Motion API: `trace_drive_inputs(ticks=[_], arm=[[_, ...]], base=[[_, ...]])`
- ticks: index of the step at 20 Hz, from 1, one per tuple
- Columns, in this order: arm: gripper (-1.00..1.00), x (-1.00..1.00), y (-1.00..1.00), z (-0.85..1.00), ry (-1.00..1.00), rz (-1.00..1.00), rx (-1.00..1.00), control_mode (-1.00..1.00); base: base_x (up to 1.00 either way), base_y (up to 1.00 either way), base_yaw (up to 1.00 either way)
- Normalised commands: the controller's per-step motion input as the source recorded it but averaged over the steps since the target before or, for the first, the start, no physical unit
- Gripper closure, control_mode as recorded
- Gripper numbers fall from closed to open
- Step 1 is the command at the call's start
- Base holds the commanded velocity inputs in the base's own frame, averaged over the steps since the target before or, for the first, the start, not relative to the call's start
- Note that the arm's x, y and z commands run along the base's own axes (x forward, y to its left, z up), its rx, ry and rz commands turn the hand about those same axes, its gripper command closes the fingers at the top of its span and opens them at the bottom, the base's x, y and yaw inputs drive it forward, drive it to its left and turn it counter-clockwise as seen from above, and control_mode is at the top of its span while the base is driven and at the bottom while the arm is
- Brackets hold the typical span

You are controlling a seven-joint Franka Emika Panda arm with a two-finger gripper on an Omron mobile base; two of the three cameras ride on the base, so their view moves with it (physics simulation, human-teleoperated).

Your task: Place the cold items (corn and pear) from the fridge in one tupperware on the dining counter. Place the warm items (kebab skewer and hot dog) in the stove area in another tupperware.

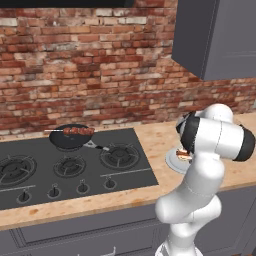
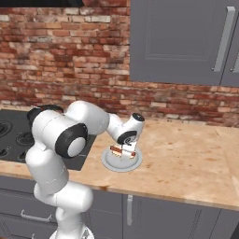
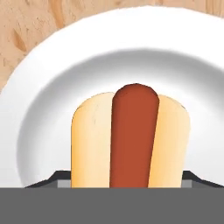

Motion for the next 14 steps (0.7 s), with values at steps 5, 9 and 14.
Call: trace_drive_inputs(ticks=[5, 9, 14], arm=[[1.00, -0.66, 0.13, 0.46, -0.72, 0.00, -0.02, -1.00], [1.00, -0.44, 0.16, 0.87, -0.72, 0.03, -0.10, -1.00], [1.00, -0.31, 0.23, 1.00, -0.36, 0.07, -0.24, -1.00]], base=[[0.00, 0.00, 0.00], [0.00, 0.00, 0.00], [0.00, 0.00, 0.00]])
